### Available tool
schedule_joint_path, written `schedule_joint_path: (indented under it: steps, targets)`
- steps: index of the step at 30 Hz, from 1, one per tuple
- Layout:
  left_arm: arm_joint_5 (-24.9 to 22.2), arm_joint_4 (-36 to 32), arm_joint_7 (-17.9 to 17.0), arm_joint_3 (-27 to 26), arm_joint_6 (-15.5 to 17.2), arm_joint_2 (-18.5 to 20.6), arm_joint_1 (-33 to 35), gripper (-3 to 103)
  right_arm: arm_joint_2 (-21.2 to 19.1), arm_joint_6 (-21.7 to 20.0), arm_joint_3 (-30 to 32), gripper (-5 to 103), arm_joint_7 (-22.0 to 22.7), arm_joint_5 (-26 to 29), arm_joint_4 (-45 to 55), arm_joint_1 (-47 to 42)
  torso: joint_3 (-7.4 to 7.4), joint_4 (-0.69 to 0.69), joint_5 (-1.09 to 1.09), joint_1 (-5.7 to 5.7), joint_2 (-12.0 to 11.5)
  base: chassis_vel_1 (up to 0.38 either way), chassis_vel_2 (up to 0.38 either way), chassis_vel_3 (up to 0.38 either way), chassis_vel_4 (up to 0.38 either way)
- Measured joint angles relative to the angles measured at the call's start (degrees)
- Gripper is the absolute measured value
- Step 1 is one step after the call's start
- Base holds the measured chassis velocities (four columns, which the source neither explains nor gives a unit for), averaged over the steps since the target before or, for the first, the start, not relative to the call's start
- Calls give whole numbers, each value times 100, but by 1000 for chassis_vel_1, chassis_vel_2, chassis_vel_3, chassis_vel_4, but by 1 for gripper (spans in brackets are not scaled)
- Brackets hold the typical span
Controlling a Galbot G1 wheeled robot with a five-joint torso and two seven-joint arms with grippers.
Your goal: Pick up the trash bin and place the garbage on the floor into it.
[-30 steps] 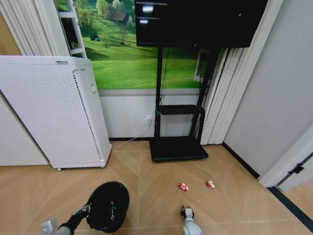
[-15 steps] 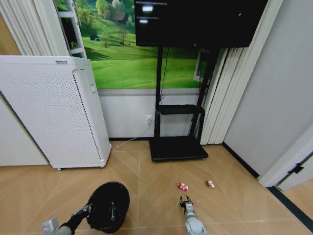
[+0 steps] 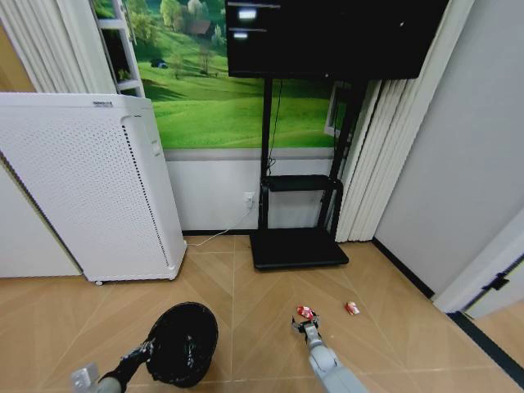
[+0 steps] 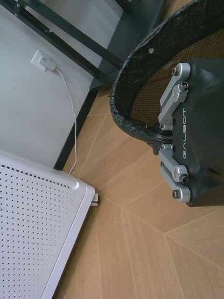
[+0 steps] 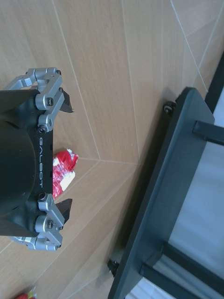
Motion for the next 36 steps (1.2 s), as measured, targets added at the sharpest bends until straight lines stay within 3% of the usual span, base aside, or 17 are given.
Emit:
schedule_joint_path:
  steps: [5, 10, 18, 21, 24, 36]
  targets:
    - [63, 10, 20, 18, -20, -72, 9, 7, -66, 21, -184, 100, -142, -8, -222, 129, 0, -1, 1, 0, 0, 0, 0, 0, 0]
    - [123, 14, 55, 24, -46, -172, 46, 7, -112, 352, -125, 100, -417, 52, -166, 179, 0, 0, 0, 0, 0, 0, 0, 0, 0]
    - [205, 18, 67, 68, -70, -261, 64, 7, -145, 228, -46, 101, -393, 237, 45, 42, -1, 0, 0, 0, 0, -4, 0, 2, -6]
    - [235, 12, 62, 118, -70, -269, 49, 7, -167, 216, -13, 95, -392, 239, 105, -34, -1, 0, 0, -1, 0, -22, 44, 52, -54]
    - [251, -6, -23, 215, -73, -289, -38, 7, -180, 214, 79, 100, -431, 253, 141, -92, -1, 0, 0, -1, 0, -100, 115, 94, -108]
    - [282, -33, -26, 219, -74, -319, -3, 7, -292, 346, 263, 100, -578, 179, 231, -217, 0, 2, 1, 0, 0, -223, 192, 209, -177]
